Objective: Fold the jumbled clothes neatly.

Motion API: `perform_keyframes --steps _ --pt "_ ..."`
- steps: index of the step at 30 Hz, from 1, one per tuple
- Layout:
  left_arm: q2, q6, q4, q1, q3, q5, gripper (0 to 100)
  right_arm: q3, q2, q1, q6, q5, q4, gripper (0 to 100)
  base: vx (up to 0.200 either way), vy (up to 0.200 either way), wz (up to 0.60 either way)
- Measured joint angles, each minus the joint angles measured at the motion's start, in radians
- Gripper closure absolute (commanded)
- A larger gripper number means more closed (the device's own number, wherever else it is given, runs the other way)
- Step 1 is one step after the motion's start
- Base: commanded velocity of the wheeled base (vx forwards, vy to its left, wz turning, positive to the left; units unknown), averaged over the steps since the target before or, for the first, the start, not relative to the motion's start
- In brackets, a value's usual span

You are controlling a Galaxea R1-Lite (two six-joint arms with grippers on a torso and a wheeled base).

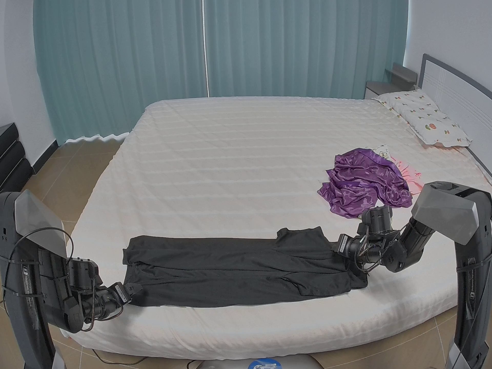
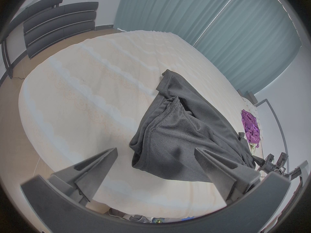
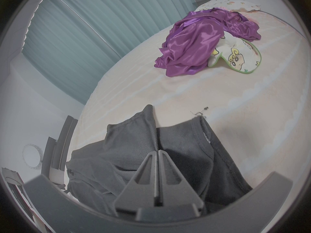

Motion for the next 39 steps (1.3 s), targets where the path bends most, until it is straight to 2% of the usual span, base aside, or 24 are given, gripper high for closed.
perform_keyframes --steps 11,12,20,26,30,36,39 --pt "0.0 0.0 0.0 0.0 0.0 0.0 0 0.049 -0.017 0.008 -0.02 0.0 0.011 100 0.0 0.0 0.0" --pt "0.0 0.0 0.0 0.0 0.0 0.0 0 0.052 -0.018 0.008 -0.021 0.001 0.011 0 0.0 0.0 0.0" --pt "-0.004 -0.035 0.0 0.002 0.0 0.0 0 0.065 -0.031 0.01 -0.016 0.001 -0.001 0 0.0 0.0 0.0" --pt "-0.021 -0.039 -0.001 0.006 0.01 -0.004 0 0.111 -0.097 0.01 0.049 -0.007 0.006 0 0.0 0.0 0.0" --pt "-0.039 -0.039 -0.005 0.004 0.021 0.001 0 0.166 -0.141 0.009 0.063 -0.012 0.004 0 0.0 0.0 0.0" --pt "-0.047 -0.04 -0.008 -0.008 0.037 0.003 0 0.229 -0.184 0.012 0.087 -0.094 0.0 0 0.0 0.0 0.0" --pt "-0.041 -0.033 -0.009 -0.014 0.036 0.005 0 0.255 -0.196 0.016 0.111 -0.113 -0.001 0 0.0 0.0 0.0"
